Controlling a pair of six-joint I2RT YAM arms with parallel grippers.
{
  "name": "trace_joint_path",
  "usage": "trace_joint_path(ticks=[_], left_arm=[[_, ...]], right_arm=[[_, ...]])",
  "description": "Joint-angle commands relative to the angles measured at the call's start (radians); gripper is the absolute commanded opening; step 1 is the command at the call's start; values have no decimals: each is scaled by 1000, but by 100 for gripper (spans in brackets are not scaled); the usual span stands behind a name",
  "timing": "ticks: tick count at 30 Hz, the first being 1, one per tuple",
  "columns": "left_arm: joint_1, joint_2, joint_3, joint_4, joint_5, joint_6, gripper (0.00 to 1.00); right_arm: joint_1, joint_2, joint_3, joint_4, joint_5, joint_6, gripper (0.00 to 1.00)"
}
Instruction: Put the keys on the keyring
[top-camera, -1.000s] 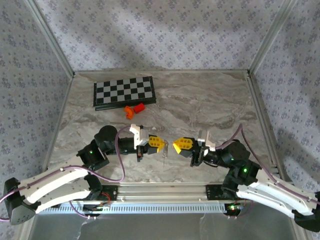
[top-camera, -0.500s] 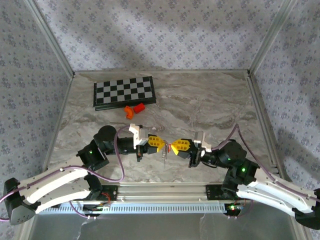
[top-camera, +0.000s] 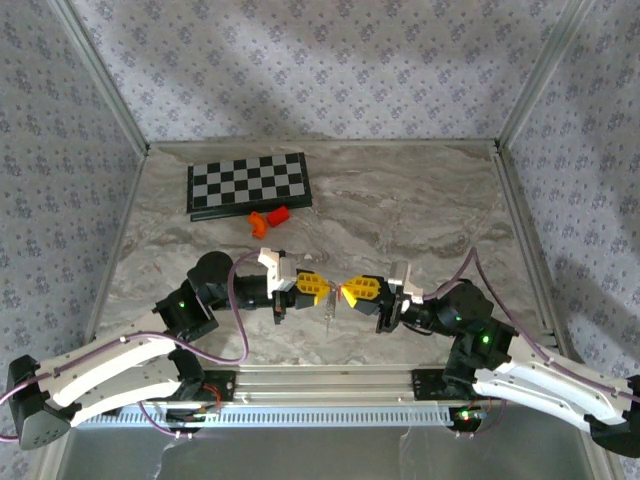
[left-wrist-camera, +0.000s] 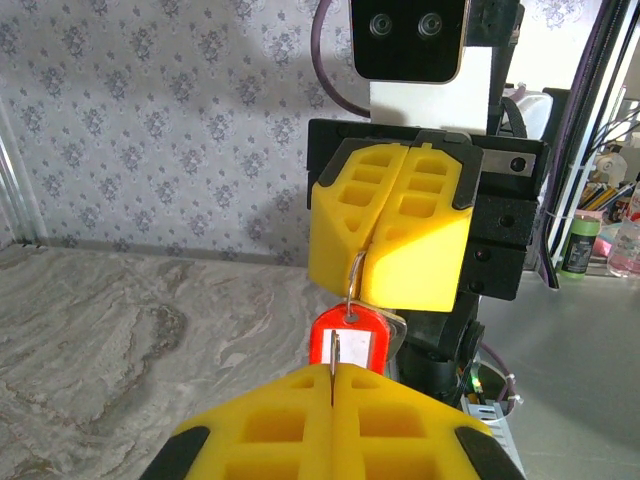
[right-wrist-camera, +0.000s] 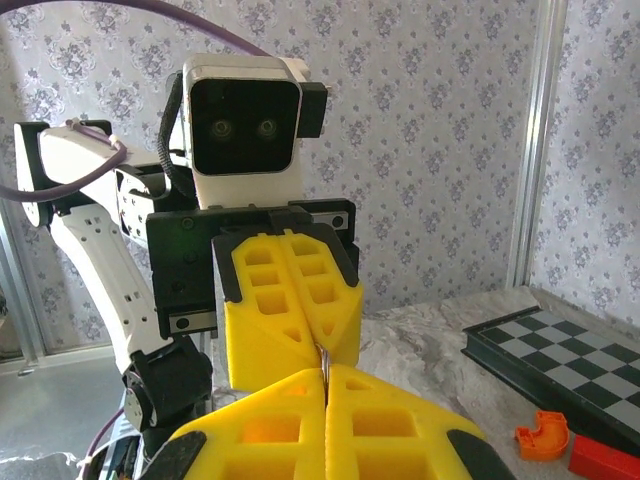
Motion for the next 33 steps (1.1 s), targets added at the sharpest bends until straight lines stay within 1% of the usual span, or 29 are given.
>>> trace_joint_path(ticks=[1, 15, 33], left_arm=[[-6, -17, 26, 70, 15, -10, 0], [-7, -24, 22, 68, 11, -12, 0], [-7, -30, 28, 53, -2, -6, 0]], right_arm=[[7, -2, 0, 34, 19, -21, 0], [7, 35, 5, 46, 21, -26, 0], [7, 24, -5, 77, 13, -24, 0]])
